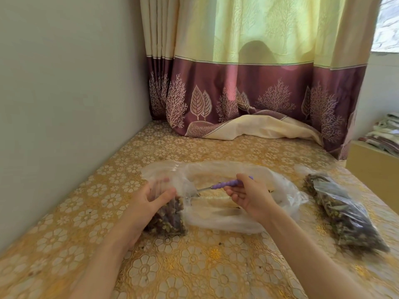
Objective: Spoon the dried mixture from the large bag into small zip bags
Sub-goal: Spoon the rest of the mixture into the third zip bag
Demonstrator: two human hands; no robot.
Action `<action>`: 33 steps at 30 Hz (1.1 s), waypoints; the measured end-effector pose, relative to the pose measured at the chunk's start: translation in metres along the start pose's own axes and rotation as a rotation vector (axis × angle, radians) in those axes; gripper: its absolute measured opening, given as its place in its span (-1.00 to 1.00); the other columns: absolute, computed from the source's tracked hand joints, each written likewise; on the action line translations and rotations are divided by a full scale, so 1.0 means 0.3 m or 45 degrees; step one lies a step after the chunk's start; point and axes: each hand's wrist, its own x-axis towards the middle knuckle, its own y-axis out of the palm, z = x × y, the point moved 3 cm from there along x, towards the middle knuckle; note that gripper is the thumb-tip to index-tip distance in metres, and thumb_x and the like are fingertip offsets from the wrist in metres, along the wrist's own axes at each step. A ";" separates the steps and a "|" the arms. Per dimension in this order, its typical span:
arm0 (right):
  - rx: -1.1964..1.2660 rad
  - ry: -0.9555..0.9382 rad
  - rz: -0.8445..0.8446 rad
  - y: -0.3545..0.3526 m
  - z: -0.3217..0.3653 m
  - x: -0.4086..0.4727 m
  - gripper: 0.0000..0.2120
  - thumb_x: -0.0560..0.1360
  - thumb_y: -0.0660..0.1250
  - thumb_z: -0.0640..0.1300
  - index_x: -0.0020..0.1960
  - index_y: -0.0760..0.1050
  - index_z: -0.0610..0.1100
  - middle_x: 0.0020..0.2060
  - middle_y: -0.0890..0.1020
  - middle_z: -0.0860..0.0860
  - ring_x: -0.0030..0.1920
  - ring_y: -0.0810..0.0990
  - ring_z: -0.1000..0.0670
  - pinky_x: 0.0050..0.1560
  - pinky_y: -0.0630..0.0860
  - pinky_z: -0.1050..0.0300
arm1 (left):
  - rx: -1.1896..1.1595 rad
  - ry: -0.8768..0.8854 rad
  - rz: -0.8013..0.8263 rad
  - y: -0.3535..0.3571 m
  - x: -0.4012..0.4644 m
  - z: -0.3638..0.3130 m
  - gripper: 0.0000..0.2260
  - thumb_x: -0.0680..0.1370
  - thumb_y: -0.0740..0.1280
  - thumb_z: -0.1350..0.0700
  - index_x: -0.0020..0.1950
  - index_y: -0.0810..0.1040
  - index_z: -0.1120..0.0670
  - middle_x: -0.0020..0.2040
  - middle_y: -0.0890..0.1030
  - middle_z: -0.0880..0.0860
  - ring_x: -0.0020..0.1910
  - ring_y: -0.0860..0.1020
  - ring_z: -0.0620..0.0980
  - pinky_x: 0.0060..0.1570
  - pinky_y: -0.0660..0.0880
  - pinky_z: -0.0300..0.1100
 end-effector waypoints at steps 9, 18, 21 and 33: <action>0.058 0.043 -0.063 -0.033 0.003 0.007 -0.44 0.53 0.04 -0.31 -0.54 0.60 -0.25 -0.25 0.69 -0.24 -0.48 0.50 0.08 -0.52 0.43 0.36 | 0.072 -0.012 0.007 0.000 0.001 0.005 -0.58 0.31 0.37 -0.19 0.15 0.49 -0.22 -0.01 0.68 -0.11 0.03 0.59 -0.16 0.06 0.47 -0.16; 0.071 -0.157 -0.151 -0.063 0.090 -0.036 -0.63 0.58 0.10 -0.25 -0.29 0.56 -0.28 -0.38 0.69 -0.10 -0.44 0.55 0.09 -0.47 0.48 0.33 | 0.080 -0.032 0.008 -0.001 0.002 0.005 -0.56 0.30 0.38 -0.20 0.17 0.47 -0.23 -0.07 0.65 -0.29 -0.10 0.60 -0.30 -0.01 0.47 -0.17; 0.106 -0.265 -0.126 -0.042 0.153 -0.069 -0.49 0.59 0.11 -0.23 -0.46 0.62 -0.19 -0.43 0.67 -0.07 -0.47 0.56 0.10 -0.48 0.48 0.33 | 0.078 -0.032 0.001 0.004 0.000 0.002 -0.59 0.31 0.41 -0.16 0.13 0.47 -0.22 -0.10 0.63 -0.32 -0.13 0.59 -0.34 -0.01 0.47 -0.18; -0.065 -0.603 0.382 0.112 0.252 -0.200 -0.77 0.58 0.13 -0.27 -0.08 0.56 -0.26 -0.18 0.71 -0.14 -0.35 0.56 0.04 -0.41 0.46 0.26 | 0.060 0.016 -0.026 0.013 -0.003 -0.017 -0.50 0.26 0.48 -0.08 0.18 0.49 -0.12 0.01 0.67 -0.05 0.04 0.60 -0.11 0.09 0.47 -0.14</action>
